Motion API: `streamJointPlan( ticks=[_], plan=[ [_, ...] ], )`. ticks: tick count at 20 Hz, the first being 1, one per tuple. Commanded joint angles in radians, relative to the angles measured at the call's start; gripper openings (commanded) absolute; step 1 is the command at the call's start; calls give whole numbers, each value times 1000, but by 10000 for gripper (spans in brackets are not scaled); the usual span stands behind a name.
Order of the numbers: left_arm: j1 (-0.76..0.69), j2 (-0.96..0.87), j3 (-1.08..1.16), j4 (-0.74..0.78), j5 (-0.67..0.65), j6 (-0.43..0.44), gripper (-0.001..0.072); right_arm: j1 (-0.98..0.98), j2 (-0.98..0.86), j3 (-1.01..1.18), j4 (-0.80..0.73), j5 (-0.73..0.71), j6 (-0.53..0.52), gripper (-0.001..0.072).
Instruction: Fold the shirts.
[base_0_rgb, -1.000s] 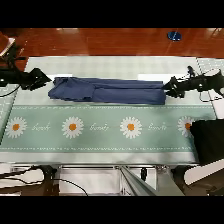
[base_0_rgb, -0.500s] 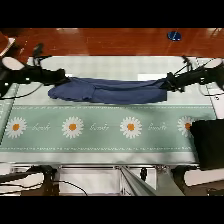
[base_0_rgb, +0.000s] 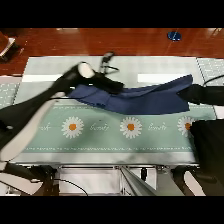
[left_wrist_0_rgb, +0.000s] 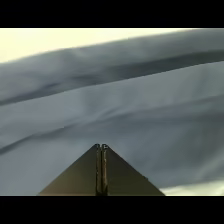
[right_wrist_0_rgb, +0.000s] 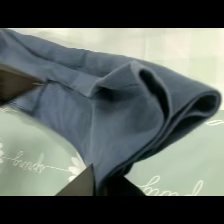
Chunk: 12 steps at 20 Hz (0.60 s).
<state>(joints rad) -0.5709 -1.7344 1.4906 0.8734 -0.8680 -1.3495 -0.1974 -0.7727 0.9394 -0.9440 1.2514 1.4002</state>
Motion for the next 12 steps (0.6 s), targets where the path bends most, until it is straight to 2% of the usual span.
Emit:
streamJointPlan(
  ticks=[1, 2, 5, 7, 10, 12],
  plan=[
    [-175, -160, 159, -7, -33, -102, 12, 1, 141, -33, 36, 27, 29, 21],
    [-212, -187, 175, -37, -33, -123, 12, 1, 145, -33, 49, 28, 29, 21],
    [-306, -233, 179, -188, 1, -99, 13, 1, 144, -32, 60, 21, 28, 21],
    [-315, -233, 194, -200, -14, -72, 13, 1, 144, -32, 60, 21, 28, 21],
    [-199, -212, 222, -195, -132, -73, 12, 1, 129, -32, 71, 22, 28, 21],
    [-66, -169, 222, -138, -221, -82, 12, 2, 84, -28, 148, 21, 9, 21]
  ],
)
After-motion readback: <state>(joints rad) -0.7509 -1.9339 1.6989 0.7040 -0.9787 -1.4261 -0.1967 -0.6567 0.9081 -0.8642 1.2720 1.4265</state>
